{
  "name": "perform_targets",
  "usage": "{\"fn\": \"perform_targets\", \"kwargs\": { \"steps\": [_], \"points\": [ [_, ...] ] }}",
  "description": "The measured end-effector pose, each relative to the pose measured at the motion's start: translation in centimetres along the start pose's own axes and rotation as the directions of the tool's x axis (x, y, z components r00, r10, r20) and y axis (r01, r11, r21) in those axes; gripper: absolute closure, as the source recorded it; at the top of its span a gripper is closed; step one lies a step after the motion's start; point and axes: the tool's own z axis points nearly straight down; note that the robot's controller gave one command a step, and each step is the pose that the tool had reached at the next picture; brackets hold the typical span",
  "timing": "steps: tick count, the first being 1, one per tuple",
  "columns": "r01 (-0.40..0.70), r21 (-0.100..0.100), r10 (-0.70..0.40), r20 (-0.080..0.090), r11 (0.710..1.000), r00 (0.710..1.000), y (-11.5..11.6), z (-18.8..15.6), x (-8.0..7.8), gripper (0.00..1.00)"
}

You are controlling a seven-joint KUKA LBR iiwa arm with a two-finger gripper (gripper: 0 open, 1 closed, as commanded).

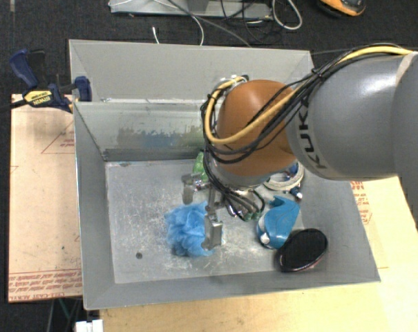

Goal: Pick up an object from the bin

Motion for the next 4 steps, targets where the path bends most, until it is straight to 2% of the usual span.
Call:
{"fn": "perform_targets", "kwargs": {
  "steps": [1,2,3,4],
  "points": [
    [-0.029,0.001,0.029,0.006,1.000,1.000,-0.6,-7.9,-1.7,0.00],
    [0.060,0.000,-0.060,0.000,0.998,0.998,-0.2,-0.8,1.1,0.00],
    [0.098,0.000,-0.098,0.002,0.995,0.995,0.2,3.5,1.3,0.00],
    [0.314,-0.004,-0.314,0.001,0.950,0.950,2.7,8.8,2.3,1.00]
  ]
}}
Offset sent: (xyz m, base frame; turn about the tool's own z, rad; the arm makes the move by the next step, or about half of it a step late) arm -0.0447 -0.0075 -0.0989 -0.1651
